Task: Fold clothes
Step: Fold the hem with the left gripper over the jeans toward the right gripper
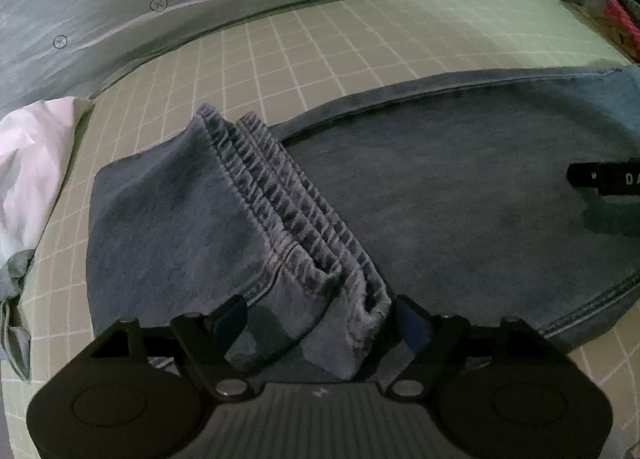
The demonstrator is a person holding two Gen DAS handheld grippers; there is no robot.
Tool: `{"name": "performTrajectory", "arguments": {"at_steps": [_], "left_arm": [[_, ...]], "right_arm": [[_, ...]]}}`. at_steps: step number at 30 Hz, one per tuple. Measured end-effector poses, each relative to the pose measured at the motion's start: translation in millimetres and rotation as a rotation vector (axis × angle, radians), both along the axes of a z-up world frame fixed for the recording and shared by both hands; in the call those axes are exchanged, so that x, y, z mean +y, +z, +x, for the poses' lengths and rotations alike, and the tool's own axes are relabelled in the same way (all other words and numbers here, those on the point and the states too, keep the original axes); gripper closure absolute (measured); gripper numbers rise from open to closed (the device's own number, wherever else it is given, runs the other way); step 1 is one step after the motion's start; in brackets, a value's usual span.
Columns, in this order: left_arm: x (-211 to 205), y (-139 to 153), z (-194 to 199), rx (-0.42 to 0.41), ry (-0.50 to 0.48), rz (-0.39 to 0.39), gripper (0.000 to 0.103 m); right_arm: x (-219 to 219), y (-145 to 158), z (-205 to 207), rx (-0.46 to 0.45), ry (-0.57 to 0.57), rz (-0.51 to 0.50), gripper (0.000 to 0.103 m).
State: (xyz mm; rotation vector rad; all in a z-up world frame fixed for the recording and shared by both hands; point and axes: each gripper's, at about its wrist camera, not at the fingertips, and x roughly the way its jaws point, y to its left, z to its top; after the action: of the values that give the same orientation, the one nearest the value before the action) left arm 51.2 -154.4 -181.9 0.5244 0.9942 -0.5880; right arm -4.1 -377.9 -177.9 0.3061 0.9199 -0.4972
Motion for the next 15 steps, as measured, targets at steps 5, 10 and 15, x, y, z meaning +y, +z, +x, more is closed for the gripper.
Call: {"name": "performTrajectory", "arguments": {"at_steps": [5, 10, 15], "left_arm": [[6.8, -0.1, 6.4, 0.020, 0.013, -0.054, 0.032], [13.6, -0.1, 12.7, 0.040, 0.026, -0.109, 0.086], [21.8, 18.6, -4.9, -0.009, -0.027, -0.095, 0.091]], "right_arm": [[2.1, -1.0, 2.0, 0.007, 0.003, -0.017, 0.000], [2.8, -1.3, 1.6, 0.003, 0.001, -0.019, 0.000], [3.2, -0.6, -1.5, 0.001, 0.003, -0.012, 0.000]]}}
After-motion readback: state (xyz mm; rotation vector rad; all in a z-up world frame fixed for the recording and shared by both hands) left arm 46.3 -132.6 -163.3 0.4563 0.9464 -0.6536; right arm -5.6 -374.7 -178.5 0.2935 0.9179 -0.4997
